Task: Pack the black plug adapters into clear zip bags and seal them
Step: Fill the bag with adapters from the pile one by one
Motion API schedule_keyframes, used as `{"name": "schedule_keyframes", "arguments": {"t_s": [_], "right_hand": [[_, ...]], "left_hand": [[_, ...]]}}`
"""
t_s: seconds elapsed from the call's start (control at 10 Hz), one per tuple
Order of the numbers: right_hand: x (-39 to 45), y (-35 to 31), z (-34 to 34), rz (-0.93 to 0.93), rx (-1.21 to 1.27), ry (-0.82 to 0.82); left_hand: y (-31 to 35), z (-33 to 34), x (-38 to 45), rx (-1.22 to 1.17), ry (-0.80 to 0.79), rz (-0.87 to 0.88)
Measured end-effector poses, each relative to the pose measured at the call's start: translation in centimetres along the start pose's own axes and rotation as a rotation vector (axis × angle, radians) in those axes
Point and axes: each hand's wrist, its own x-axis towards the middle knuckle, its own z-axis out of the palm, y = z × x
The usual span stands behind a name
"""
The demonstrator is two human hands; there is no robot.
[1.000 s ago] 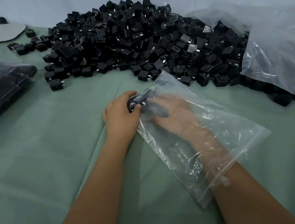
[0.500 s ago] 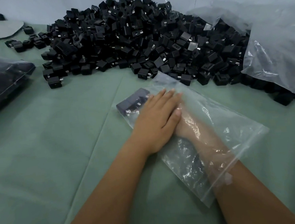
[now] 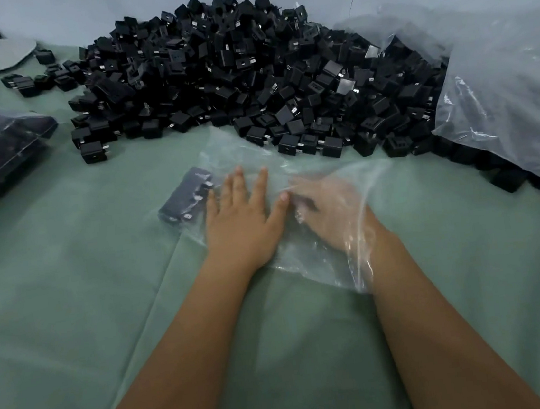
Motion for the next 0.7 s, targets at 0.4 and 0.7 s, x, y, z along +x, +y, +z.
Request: {"name": "schedule_keyframes", "arguments": {"t_s": [0.4,0.7], "right_hand": [[1.7,3.2,-1.0,0.485,0.422,0.384],[3.6,4.4,-0.4,0.546,0.11,0.195]], "left_hand": [[0.1,-2.4,-0.1,0.091,0.259,-0.126],[6.4,-0.1,-1.5,-0.448,0.15,0.153]]}}
